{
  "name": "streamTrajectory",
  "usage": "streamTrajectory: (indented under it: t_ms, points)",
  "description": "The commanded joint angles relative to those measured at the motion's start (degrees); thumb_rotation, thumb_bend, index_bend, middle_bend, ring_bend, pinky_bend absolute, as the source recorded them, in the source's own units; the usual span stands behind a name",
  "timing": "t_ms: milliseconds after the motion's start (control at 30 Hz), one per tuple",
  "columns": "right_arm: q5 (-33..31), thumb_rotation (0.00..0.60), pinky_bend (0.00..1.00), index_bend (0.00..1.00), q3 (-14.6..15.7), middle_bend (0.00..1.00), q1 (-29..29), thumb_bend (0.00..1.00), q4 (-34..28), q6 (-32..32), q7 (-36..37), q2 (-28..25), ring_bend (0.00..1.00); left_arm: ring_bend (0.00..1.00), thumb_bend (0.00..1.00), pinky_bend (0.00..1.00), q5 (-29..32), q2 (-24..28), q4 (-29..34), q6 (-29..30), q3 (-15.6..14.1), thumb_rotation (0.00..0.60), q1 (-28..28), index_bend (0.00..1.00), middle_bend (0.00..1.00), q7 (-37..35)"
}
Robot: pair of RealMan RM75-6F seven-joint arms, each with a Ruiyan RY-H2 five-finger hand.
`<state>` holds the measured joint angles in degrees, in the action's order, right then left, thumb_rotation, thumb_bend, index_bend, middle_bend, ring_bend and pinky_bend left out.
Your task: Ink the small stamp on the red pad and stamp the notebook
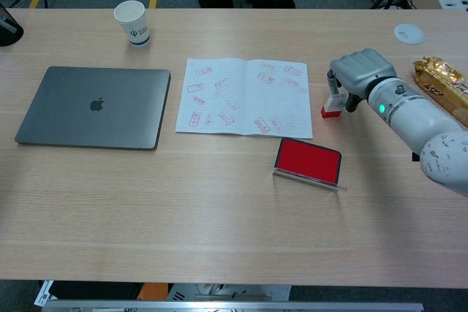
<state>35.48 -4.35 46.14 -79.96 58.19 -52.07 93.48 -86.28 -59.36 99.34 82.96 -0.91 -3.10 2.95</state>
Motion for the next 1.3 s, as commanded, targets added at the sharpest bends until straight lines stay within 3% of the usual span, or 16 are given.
streamTrajectory:
  t_ms: [33, 467, 633, 800, 1300]
  points:
    - [-0.1, 0.600, 0.28, 0.52, 0.0, 0.38, 0.1, 0.26, 0.1, -0.1, 0.0, 0.0, 0.26, 0.24, 0.30, 0.18, 0.0, 0.0, 0.0, 0.0, 0.0, 0.600, 0.0, 0.16, 0.24, 0.0]
    - [0.0, 0.600, 0.28, 0.53, -0.1, 0.39, 0.5, 0.27, 0.3, -0.4, 0.3, 0.4, 0.26, 0.24, 0.30, 0.18, 0.4, 0.1, -0.2, -0.3, 0.0, 0.600, -0.1, 0.16, 0.24, -0.1]
    - [0.8, 0.600, 0.28, 0.58, -0.2, 0.41, 0.4, 0.35, 0.2, -0.1, 1.0, 0.3, 0.27, 0.24, 0.30, 0.18, 0.5, 0.2, -0.2, -0.2, 0.0, 0.600, 0.1, 0.16, 0.24, -0.3]
    - [1.1, 0.600, 0.28, 0.61, 0.0, 0.42, 0.2, 0.36, -0.4, -0.3, 1.5, -0.5, 0.27, 0.24, 0.30, 0.18, 0.5, 0.1, -0.4, -0.3, -0.1, 0.600, 0.1, 0.16, 0.24, -0.3]
    - [17.7, 0.600, 0.31, 0.70, 4.0, 0.50, -1.7, 0.40, -20.7, 1.3, 6.0, -13.0, 0.36, 0.24, 0.30, 0.18, 0.5, 0.1, -0.1, -0.6, -0.1, 0.600, 0.0, 0.16, 0.24, 0.0]
